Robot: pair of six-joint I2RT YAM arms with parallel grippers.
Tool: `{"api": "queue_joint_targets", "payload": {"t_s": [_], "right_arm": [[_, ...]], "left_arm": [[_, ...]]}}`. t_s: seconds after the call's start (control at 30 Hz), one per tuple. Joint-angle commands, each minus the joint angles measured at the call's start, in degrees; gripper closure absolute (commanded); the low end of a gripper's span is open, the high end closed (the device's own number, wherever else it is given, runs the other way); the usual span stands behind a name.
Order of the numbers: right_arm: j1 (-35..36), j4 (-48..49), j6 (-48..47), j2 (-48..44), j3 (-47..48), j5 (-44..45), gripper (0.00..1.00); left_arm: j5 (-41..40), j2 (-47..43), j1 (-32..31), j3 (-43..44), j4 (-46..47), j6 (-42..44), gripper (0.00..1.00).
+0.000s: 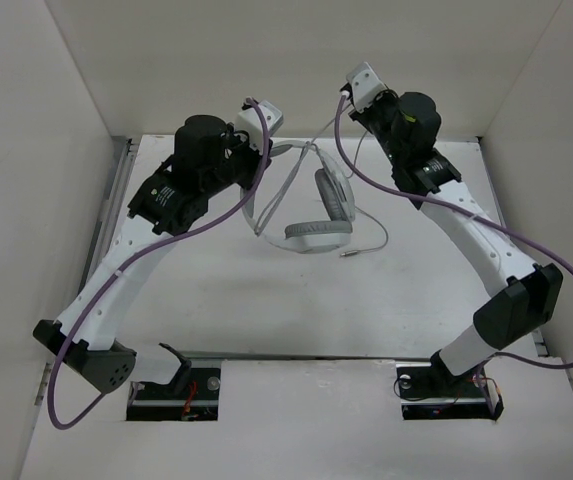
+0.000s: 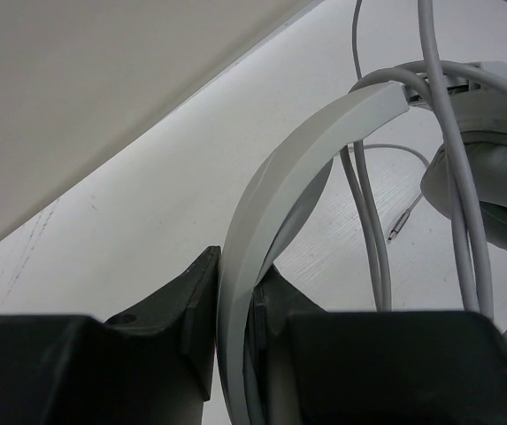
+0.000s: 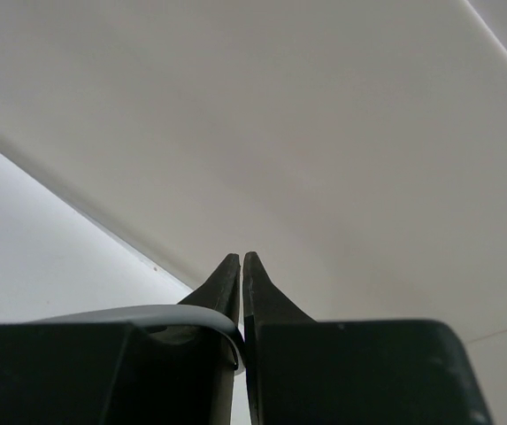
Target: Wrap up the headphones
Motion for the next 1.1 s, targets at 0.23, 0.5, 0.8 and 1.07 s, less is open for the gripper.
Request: {"api": "queue_joint_targets", "payload": {"t_s": [0.23, 0.5, 0.8, 1.07], "right_arm": [[-4.1, 3.9, 5.7, -2.3, -0.8, -1.2, 0.9], [-4.3, 1.8, 11.5, -0.1, -1.9, -6.3, 0.9], [-3.2, -2.2, 34.0, 2.0, -1.2, -24.1, 0.89], [-3.2, 19.6, 73.3, 2.8, -8.8, -53.2, 0.87]], "left_arm": [[3.5, -1.5, 0.2, 4.4, 2.7, -3.2, 1.0], [9.3, 0.7, -1.6, 12.8, 0.2, -6.1, 1.0], [15.4, 4.7, -0.3, 23.6, 0.8, -16.3, 1.0], [19.4, 8.5, 3.5, 32.9, 4.4, -27.6, 1.0]]}}
